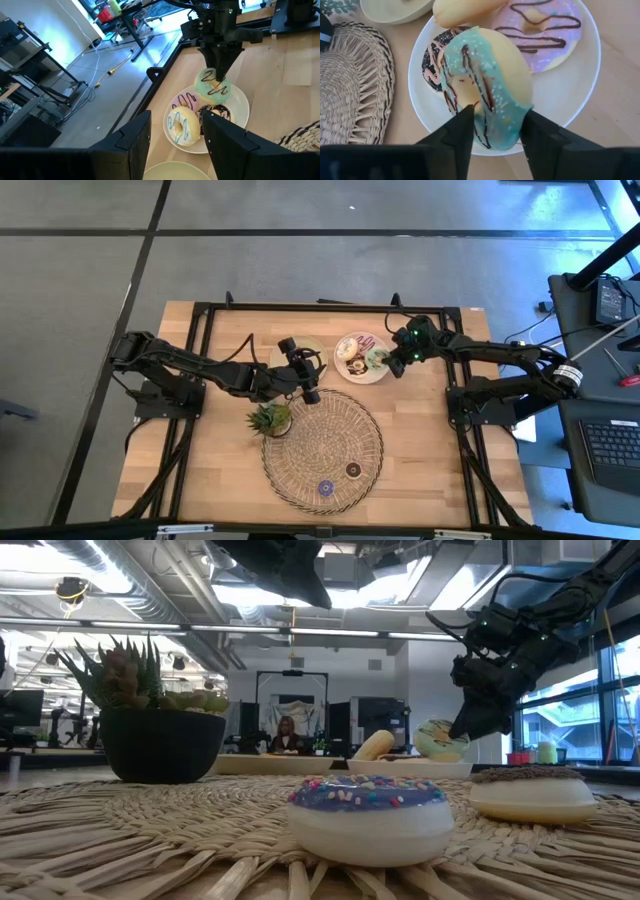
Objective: Pick & Place donuts
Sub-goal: Put the large light blue donut on the white plate, then put the small blue donut on the brown plate
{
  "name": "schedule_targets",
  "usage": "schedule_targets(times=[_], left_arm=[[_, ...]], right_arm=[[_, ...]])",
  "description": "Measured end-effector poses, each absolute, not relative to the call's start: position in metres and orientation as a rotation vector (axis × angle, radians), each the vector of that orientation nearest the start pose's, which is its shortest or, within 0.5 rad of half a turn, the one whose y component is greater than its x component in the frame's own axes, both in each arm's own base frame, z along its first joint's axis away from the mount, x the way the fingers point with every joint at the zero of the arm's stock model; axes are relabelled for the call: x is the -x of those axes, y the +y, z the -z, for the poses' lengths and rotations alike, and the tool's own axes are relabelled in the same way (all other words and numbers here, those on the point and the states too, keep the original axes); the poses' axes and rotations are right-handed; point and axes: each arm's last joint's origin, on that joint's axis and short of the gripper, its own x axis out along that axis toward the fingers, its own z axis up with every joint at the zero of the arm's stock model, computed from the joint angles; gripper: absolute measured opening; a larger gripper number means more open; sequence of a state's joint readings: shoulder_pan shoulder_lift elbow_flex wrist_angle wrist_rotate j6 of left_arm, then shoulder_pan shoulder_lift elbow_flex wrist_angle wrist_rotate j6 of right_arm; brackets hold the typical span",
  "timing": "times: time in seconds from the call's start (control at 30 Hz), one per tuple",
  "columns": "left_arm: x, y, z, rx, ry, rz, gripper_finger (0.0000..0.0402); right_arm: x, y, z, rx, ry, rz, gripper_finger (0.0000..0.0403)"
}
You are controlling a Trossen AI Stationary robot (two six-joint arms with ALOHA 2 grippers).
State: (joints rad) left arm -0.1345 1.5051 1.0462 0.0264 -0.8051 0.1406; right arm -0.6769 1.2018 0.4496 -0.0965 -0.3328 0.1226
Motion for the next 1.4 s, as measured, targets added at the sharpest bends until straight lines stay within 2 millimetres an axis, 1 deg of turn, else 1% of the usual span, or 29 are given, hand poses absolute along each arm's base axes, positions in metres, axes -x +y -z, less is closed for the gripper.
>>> schedule_targets(times=[0.1, 0.17, 0.3, 0.57, 0.7, 0.77, 0.83, 0.93, 1.07, 1.17, 1.23, 1.4], left_arm=[[-0.329, -0.024, -0.275, -0.331, 0.440, -0.622, 0.0172], [-0.329, -0.024, -0.275, -0.328, 0.440, -0.606, 0.0173], [-0.329, -0.025, -0.275, -0.322, 0.440, -0.577, 0.0172], [-0.329, -0.025, -0.275, -0.322, 0.440, -0.574, 0.0169], [-0.329, -0.025, -0.275, -0.324, 0.441, -0.573, 0.0169], [-0.329, -0.025, -0.275, -0.324, 0.442, -0.572, 0.0169], [-0.329, -0.025, -0.274, -0.317, 0.448, -0.564, 0.0169], [-0.329, -0.026, -0.274, -0.298, 0.448, -0.539, 0.0169], [-0.330, -0.028, -0.271, -0.267, 0.460, -0.442, 0.0169], [-0.331, -0.032, -0.270, -0.224, 0.461, -0.298, 0.0169], [-0.332, -0.035, -0.270, -0.198, 0.461, -0.183, 0.0169], [-0.334, -0.047, -0.267, -0.132, 0.460, 0.108, 0.0169]], right_arm=[[-0.167, -0.123, -0.155, -0.521, 0.733, 0.397, 0.0171], [-0.167, -0.125, -0.154, -0.511, 0.739, 0.450, 0.0181], [-0.165, -0.127, -0.154, -0.474, 0.754, 0.544, 0.0189], [-0.165, -0.128, -0.154, -0.442, 0.759, 0.541, 0.0190], [-0.169, -0.130, -0.163, -0.431, 0.730, 0.535, 0.0190], [-0.174, -0.126, -0.168, -0.376, 0.715, 0.470, 0.0190], [-0.181, -0.119, -0.175, -0.320, 0.676, 0.392, 0.0190], [-0.191, -0.106, -0.184, -0.245, 0.623, 0.321, 0.0190], [-0.203, -0.084, -0.189, -0.153, 0.590, 0.208, 0.0190], [-0.213, -0.060, -0.191, -0.109, 0.573, 0.095, 0.0190], [-0.217, -0.045, -0.192, -0.078, 0.571, 0.060, 0.0190], [-0.220, -0.023, -0.191, -0.014, 0.585, 0.134, 0.0190]])
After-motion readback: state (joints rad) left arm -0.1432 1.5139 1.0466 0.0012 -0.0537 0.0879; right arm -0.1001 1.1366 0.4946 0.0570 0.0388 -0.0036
